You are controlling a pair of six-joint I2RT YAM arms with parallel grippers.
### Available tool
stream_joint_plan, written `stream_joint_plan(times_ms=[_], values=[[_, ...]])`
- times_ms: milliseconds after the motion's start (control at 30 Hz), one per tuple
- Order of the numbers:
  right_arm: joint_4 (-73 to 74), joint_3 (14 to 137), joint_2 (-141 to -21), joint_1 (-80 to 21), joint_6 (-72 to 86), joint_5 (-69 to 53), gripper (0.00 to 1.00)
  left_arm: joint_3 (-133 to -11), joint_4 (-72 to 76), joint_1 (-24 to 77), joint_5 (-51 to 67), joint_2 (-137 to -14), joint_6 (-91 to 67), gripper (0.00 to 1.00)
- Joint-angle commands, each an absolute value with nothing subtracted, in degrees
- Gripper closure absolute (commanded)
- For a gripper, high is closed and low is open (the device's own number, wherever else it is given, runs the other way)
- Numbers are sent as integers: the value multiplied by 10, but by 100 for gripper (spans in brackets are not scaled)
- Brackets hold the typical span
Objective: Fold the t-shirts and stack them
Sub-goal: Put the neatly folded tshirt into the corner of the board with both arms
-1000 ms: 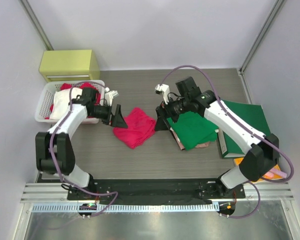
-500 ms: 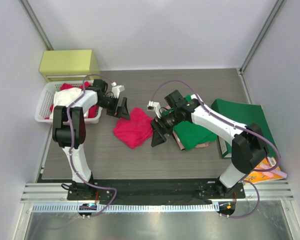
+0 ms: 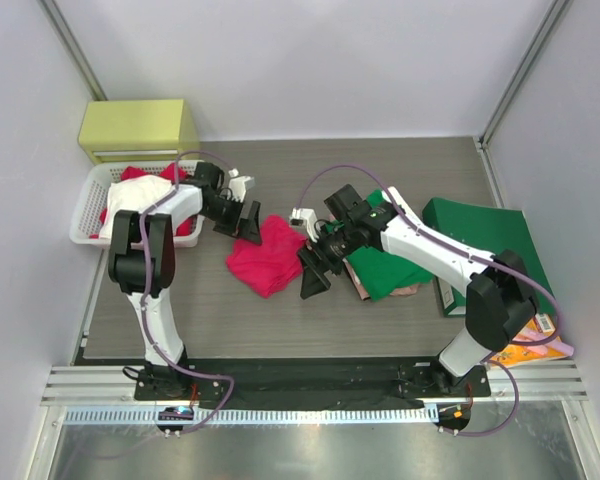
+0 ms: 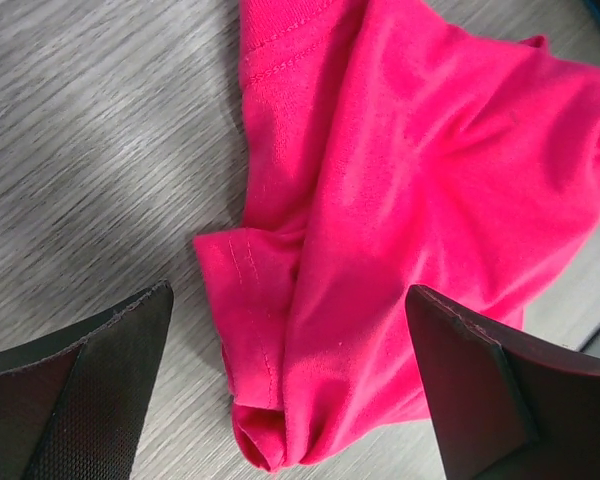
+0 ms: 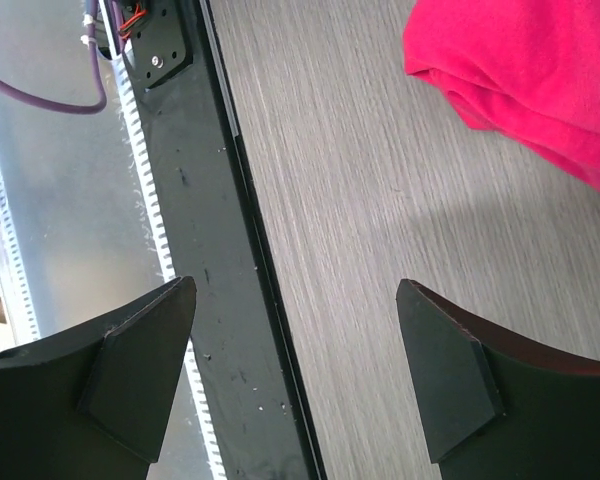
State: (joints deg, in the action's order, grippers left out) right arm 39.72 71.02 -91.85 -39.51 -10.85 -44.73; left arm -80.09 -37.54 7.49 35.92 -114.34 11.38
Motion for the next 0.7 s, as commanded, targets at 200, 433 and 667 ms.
stream_joint_plan(times_ms=[200, 433, 667], values=[[376, 692, -882, -394, -127, -433, 13, -687, -244, 47, 221, -940, 72, 0], [374, 686, -884, -393, -127, -422, 12, -636, -244, 101, 170, -834, 30, 100], [373, 687, -886, -393, -127, -417, 13, -649, -262, 151, 204, -885, 33, 100]])
